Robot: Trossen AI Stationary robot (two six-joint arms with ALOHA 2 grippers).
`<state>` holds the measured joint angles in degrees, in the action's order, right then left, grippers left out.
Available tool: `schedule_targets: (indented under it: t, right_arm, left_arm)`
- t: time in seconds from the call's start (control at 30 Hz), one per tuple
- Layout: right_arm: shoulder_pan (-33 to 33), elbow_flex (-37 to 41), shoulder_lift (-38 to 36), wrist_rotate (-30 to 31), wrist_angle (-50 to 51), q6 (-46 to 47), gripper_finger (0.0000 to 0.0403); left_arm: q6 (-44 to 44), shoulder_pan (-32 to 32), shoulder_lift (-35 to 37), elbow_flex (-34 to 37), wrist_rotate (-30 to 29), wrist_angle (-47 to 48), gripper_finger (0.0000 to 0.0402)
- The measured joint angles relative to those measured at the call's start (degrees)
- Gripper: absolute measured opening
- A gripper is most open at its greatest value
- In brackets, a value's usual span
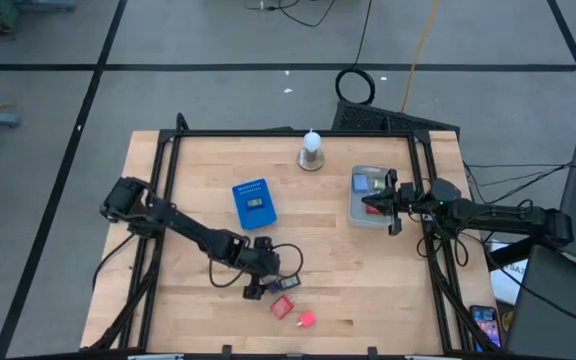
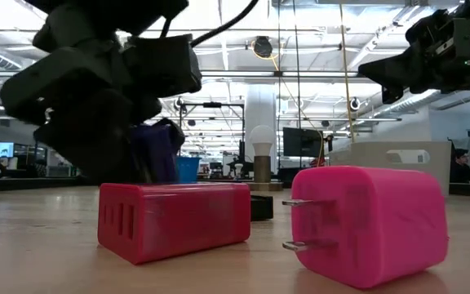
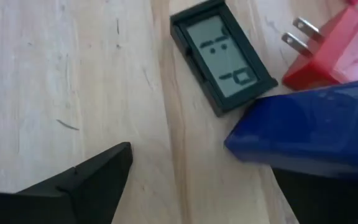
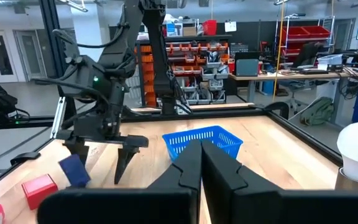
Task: Pick & Place Office items
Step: Put the blue digital timer into the blue bin
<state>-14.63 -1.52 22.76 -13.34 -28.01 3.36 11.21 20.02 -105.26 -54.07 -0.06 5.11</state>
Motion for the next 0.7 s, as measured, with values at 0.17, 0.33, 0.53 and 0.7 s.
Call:
schedule_targets:
  t: [0.17, 0.33, 0.53, 0.7]
  right_arm:
    - [0.00, 0.02, 0.41, 0.00, -0.02, -0.13, 0.0000]
    - [0.00, 0.02, 0.52, 0.02, -0.02, -0.48, 0.0000]
    - [0.00, 0.01, 0.52, 0.02, -0.01, -0.56, 0.0000]
    - [0.00, 0.02, 0.52, 0.02, 0.00, -0.59, 0.0000]
  left_arm:
    - [-0.22, -0.49, -0.02, -0.02, 0.59, -0.20, 0.0353]
    - [-2.05, -0.52, -0.05, 0.01, 0.59, -0.68, 0.0301]
    - [-4.90, -0.49, -0.15, 0.07, 1.99, -1.98, 0.0261]
    - [-4.61, -0.48, 0.96, 0.10, 2.21, 0.61, 0.0269]
